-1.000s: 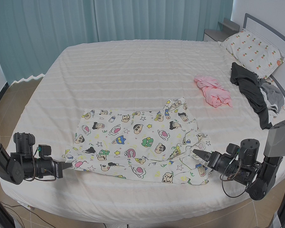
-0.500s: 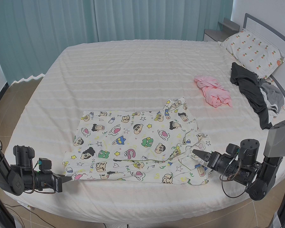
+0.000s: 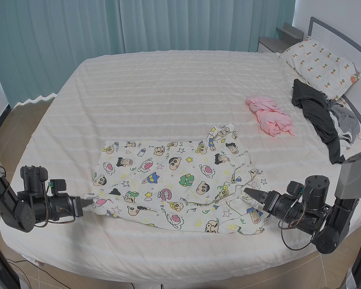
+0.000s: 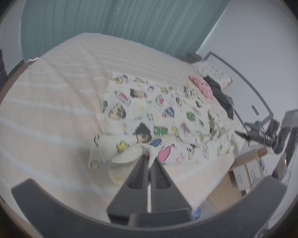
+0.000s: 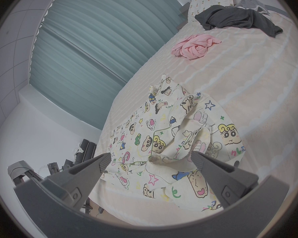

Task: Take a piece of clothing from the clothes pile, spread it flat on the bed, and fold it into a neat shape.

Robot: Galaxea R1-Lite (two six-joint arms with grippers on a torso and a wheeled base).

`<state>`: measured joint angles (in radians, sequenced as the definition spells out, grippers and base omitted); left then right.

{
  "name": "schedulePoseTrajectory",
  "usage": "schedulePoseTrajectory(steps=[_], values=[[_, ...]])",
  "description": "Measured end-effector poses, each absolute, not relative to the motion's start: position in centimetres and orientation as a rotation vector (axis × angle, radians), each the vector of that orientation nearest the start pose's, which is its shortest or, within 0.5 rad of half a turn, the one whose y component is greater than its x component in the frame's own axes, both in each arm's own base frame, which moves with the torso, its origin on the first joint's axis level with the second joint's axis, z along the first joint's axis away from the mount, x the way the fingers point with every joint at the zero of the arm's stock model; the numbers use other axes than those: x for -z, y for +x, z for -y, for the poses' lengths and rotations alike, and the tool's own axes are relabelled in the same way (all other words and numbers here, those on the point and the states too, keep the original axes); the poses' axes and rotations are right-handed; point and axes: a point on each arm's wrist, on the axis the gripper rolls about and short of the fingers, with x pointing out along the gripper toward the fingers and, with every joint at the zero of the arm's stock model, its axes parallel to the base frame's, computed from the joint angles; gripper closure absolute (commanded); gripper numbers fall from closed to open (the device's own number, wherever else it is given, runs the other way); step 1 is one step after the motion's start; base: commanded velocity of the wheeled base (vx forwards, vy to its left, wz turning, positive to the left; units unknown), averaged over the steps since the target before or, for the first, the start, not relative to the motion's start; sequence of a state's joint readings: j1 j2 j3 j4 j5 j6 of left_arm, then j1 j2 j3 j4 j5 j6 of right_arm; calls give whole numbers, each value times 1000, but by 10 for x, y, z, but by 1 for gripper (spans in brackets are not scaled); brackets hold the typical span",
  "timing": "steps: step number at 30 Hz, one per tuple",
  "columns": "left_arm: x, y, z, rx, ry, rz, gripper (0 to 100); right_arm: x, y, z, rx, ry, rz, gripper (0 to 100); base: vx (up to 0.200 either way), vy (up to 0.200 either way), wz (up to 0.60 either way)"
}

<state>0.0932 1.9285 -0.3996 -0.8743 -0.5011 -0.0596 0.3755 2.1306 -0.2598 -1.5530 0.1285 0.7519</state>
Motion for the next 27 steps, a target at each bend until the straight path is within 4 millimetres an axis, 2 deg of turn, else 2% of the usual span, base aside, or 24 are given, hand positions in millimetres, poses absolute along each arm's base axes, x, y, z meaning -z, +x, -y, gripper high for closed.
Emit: schedulePoseTrajectory(steps=[6, 14, 19, 24, 25, 27], values=[[-58, 304, -7, 258, -256, -578, 100, -33, 257, -104, -355, 690, -489, 0, 0, 0, 0], [-42, 350, 6, 183, -267, -601, 100, -33, 257, -104, -355, 690, -490, 0, 0, 0, 0], [-35, 364, 9, 162, -330, -616, 100, -33, 257, -104, -355, 689, -490, 0, 0, 0, 0], [-29, 368, 8, 149, -352, -627, 100, -33, 257, -104, -355, 688, -490, 0, 0, 0, 0], [-28, 369, 7, 144, -361, -630, 0, -33, 257, -104, -355, 688, -491, 0, 0, 0, 0], [-27, 370, 7, 134, -367, -632, 0, -33, 257, -104, -355, 688, -490, 0, 0, 0, 0]])
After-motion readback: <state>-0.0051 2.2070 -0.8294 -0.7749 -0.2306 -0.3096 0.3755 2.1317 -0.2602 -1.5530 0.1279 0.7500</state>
